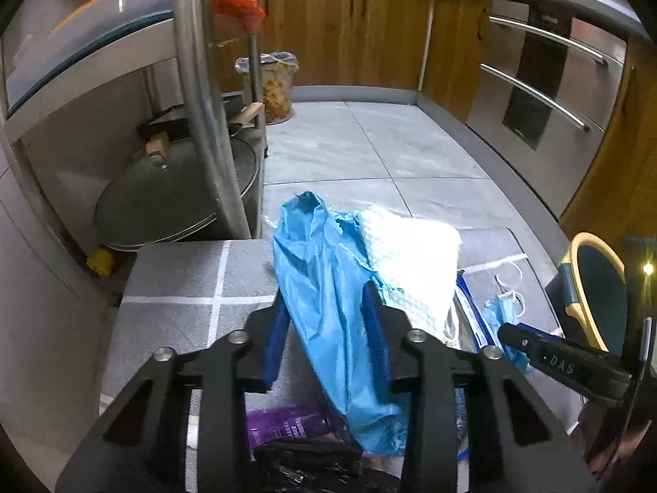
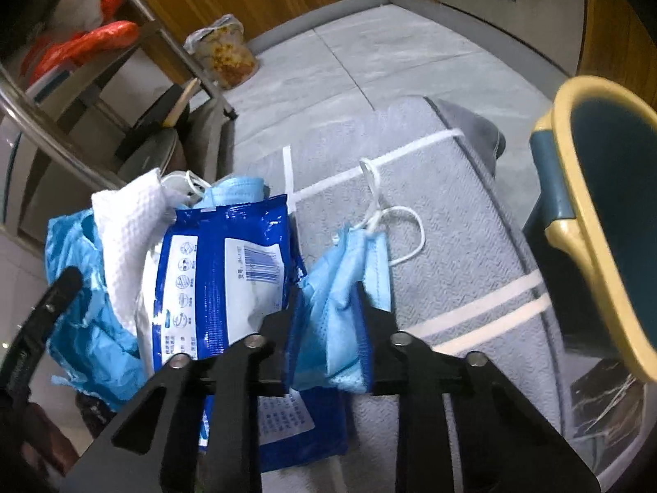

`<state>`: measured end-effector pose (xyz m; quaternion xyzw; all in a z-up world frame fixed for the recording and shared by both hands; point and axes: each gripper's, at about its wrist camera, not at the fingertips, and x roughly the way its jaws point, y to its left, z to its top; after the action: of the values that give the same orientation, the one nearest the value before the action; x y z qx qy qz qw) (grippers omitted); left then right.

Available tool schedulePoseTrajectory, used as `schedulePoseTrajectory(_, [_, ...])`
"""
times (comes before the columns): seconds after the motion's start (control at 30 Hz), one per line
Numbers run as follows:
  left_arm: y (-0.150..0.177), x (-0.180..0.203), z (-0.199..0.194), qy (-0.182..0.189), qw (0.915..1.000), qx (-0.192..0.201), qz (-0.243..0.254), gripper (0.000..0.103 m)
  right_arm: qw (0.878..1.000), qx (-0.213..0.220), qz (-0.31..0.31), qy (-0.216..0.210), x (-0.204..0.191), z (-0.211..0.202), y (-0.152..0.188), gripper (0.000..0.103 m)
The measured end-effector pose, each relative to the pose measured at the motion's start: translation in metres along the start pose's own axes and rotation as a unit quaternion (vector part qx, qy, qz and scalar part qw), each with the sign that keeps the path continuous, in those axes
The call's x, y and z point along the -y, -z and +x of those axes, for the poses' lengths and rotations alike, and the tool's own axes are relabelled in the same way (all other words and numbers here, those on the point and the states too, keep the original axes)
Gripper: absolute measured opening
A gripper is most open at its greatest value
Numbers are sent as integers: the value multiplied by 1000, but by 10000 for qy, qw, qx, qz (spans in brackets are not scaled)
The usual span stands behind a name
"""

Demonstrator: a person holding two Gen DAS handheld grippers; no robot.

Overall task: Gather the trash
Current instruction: 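Grasp the blue plastic bag with the left tool while the right tool grasps the blue face mask, then carry both items over the yellow-rimmed bin and open both tools to drop them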

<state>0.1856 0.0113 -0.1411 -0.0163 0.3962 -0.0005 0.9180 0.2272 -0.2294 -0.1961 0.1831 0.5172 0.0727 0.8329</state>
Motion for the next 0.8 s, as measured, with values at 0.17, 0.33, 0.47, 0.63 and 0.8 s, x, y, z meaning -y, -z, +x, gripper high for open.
schedulePoseTrajectory(0.17, [0, 6, -3, 1, 10000, 21, 85, 13, 9999, 71, -51, -87, -5, -6, -1, 7])
schedulePoseTrajectory(0.33, [-6, 3, -18, 11, 9997, 240, -10, 10, 9996, 235, -51, -161, -5, -21, -2, 6])
schedulePoseTrajectory(0.47, [-16, 2, -37, -99, 9983, 568, 3, 9, 9985, 505, -164, -115, -9, -38, -8, 6])
schedulePoseTrajectory(0.63, [-32, 0, -67, -159, 9939, 1089, -31, 9, 9970, 755, -111, -96, -7, -60, -17, 5])
schedulePoseTrajectory(0.8, [-46, -2, -94, -106, 9883, 1520, -112, 9, 9934, 1125, -172, -106, -11, -98, -34, 5])
